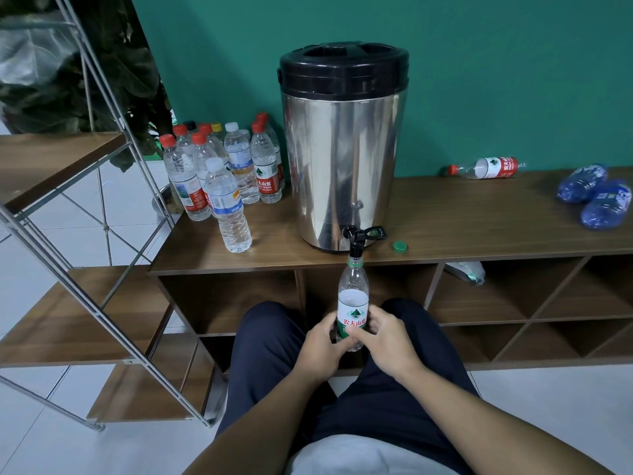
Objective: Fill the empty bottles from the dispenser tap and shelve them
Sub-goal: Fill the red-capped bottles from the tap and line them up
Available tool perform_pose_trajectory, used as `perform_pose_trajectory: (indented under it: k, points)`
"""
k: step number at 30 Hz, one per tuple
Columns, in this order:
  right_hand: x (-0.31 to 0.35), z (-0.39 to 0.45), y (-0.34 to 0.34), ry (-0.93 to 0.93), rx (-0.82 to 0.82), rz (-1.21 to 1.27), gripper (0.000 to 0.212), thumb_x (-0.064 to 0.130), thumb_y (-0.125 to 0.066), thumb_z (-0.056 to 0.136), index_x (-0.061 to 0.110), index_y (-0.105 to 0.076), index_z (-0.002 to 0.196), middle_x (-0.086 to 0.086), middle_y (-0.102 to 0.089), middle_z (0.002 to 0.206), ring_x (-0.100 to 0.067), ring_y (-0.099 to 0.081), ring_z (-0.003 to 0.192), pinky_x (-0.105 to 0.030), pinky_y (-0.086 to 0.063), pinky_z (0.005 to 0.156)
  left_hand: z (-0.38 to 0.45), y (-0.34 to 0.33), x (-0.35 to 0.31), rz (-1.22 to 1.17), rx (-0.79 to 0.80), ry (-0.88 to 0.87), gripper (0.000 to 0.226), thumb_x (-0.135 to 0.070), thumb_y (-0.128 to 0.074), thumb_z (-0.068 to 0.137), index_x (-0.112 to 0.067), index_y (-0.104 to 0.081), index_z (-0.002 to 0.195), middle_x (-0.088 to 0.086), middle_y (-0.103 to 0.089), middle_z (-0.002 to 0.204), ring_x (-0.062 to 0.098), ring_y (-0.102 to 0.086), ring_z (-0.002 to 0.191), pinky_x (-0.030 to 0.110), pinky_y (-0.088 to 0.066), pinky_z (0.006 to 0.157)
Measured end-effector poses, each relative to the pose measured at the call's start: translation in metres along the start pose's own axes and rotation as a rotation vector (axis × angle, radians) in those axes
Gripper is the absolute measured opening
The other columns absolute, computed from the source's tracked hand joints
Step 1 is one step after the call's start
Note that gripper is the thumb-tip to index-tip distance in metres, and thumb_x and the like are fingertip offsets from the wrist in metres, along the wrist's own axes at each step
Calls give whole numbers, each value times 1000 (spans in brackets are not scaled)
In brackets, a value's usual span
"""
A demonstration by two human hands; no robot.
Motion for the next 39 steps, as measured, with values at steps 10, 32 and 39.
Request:
perform_pose_trajectory:
  k: [10, 32, 39]
  points:
    - [0, 0, 0, 7, -4, -10, 42, 12, -86, 94, 27, -74, 130, 9, -83, 115, -13, -81, 106, -46, -69, 88, -2, 0, -1, -4, 6, 1, 37, -32, -85, 99, -38, -71, 133, -14, -81, 122, 10, -76, 114, 45, -62, 105]
    - [2, -1, 1, 3, -10, -33, 40, 13, -87, 93, 24, -75, 130, 11, -84, 112, -11, -81, 103, -43, -69, 87, -2, -1, -4, -18, 17, -2, 42, -32, -84, 99, -39, -70, 138, -16, -80, 128, 8, -75, 120, 47, -60, 110]
    - [5, -3, 1, 5, -9, -31, 40, 14, -87, 93, 27, -75, 129, 12, -83, 112, -10, -81, 102, -43, -69, 86, -2, 0, -4, -20, 15, -8, 42, -31, -83, 99, -38, -70, 139, -15, -80, 128, 9, -75, 121, 47, -60, 110]
Point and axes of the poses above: each hand's wrist, its own z-axis towards the middle knuckle, its own y-axis out of the back of the hand, x = y × z, the point moved 9 cm from there along z, towards the middle knuckle
